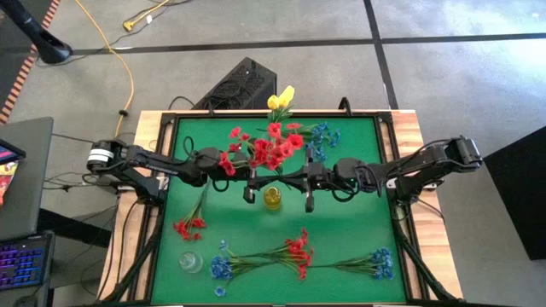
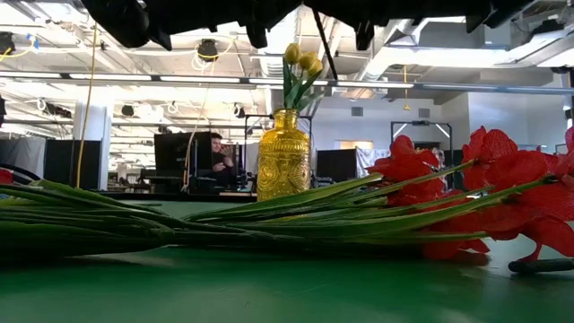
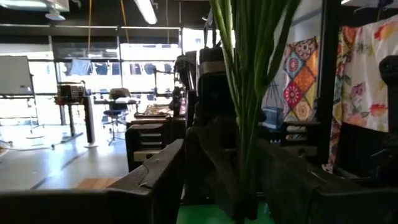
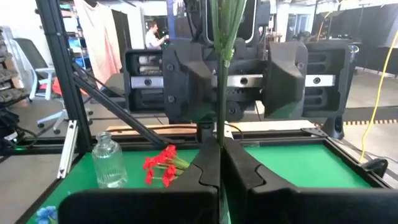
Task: Sort flowers into vase by color
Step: Put the top red flowers into the yellow vase
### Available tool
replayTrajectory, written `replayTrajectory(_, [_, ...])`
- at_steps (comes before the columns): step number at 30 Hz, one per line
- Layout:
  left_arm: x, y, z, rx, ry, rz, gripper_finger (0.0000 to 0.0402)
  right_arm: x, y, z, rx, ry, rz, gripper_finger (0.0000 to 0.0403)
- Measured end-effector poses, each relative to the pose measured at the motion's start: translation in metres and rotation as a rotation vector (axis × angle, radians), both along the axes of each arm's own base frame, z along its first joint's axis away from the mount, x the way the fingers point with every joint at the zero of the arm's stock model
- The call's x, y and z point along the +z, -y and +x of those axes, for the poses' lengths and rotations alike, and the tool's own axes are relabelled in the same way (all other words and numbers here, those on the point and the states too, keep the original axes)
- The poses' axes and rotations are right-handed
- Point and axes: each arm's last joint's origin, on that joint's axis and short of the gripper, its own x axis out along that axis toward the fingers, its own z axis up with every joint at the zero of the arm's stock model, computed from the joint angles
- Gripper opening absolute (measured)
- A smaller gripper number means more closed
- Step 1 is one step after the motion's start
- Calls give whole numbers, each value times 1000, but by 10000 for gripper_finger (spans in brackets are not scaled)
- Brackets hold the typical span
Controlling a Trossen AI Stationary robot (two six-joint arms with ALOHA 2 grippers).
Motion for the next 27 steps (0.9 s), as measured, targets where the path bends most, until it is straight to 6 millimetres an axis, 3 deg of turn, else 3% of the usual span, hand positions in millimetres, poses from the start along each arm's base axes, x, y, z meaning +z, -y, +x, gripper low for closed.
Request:
replayTrajectory(7, [-1, -1, 0, -1, -16, -15, 132, 0, 5, 0, -23, -4, 0, 29])
replayTrajectory(16, [-3, -3, 0, -3, -28, -31, 11, -1, 7, 1, -30, -7, 11, 57])
replayTrajectory(27, [-3, -4, 0, -7, -30, -44, 0, -1, 8, 1, -31, -8, 30, 70])
